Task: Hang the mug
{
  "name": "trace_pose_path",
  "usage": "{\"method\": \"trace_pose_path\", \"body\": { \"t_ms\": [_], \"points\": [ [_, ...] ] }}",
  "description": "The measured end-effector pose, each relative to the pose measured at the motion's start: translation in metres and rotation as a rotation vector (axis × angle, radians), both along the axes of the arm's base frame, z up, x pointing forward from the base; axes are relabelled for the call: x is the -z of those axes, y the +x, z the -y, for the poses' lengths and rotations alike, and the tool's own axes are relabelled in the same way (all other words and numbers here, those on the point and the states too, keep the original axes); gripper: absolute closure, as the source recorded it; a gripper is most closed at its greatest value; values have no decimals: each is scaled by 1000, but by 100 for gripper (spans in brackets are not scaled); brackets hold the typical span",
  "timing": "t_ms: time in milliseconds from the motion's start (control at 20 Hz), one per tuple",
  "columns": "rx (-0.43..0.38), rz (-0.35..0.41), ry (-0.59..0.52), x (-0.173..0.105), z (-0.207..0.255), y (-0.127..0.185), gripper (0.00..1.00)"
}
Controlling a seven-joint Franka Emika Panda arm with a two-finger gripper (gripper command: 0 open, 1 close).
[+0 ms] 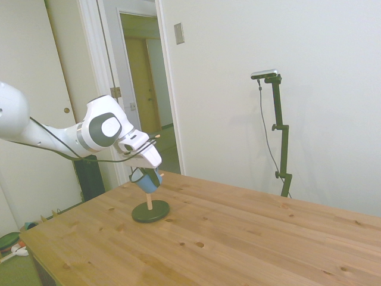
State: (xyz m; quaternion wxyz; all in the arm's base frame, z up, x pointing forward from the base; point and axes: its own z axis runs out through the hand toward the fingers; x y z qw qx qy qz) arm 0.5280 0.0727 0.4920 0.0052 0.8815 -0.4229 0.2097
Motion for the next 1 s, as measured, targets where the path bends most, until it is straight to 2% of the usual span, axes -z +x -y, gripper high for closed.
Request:
{"method": "trace_pose_path", "body": {
  "t_ms": [350, 400, 1000],
  "points": [
    [-4, 5, -18, 10, -7, -4, 100],
    [-3, 4, -18, 10, -7, -4, 0],
    [-1, -6, -19, 18, -6, -7, 0]
  ]
}}
